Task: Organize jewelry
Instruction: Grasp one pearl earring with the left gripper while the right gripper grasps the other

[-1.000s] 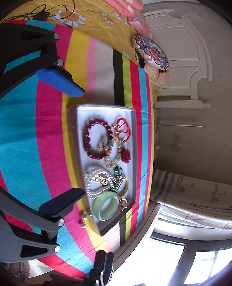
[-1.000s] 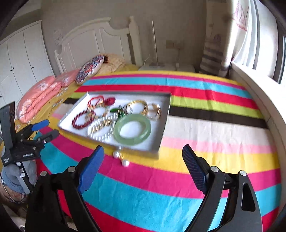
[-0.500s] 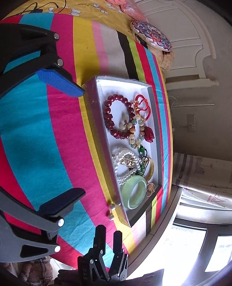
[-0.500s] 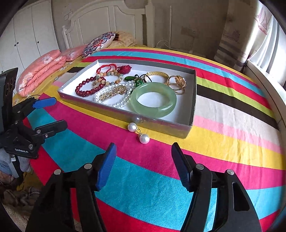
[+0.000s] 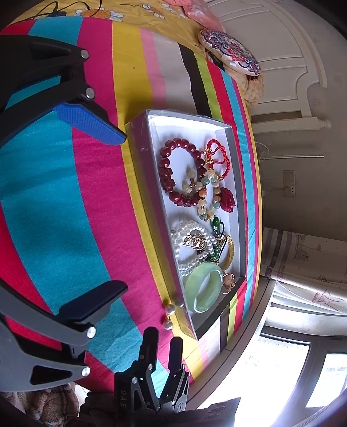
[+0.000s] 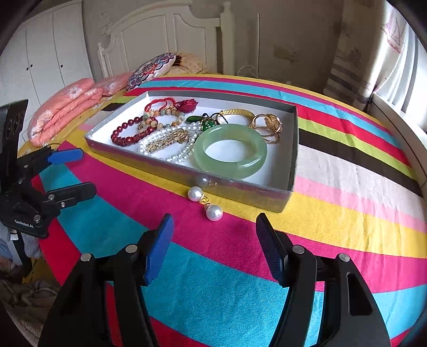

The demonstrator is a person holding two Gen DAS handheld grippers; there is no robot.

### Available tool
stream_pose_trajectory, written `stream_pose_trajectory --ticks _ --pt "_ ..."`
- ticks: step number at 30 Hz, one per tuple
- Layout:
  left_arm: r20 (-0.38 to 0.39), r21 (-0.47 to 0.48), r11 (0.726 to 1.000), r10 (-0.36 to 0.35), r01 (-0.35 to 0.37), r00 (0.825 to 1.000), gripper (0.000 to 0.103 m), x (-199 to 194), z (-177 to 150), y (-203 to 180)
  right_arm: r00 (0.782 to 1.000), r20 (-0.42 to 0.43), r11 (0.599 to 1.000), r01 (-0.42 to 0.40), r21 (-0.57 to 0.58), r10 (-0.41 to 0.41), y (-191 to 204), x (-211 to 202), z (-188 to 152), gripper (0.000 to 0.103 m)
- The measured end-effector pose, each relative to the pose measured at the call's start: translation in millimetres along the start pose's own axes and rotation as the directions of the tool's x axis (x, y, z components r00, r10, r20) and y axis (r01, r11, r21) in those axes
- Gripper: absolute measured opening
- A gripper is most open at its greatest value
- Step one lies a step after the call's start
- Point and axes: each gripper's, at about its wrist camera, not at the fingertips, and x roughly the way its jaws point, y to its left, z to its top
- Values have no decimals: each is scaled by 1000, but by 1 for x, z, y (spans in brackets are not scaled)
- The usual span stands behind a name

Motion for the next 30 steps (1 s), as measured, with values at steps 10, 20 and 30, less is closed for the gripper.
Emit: stream_pose_trajectory --ticks 10,20,30 --pt "-7 1 1000 -16 16 1000 101 1 0 0 998 -60 998 -11 -62 7 8 13 11 52" --pt "-32 23 994 -109 110 993 96 -4 8 -18 998 -57 997 -41 -60 38 4 10 11 16" --pt "-149 -2 968 -247 250 957 32 39 31 -93 1000 6 999 -23 36 22 -30 -25 -10 16"
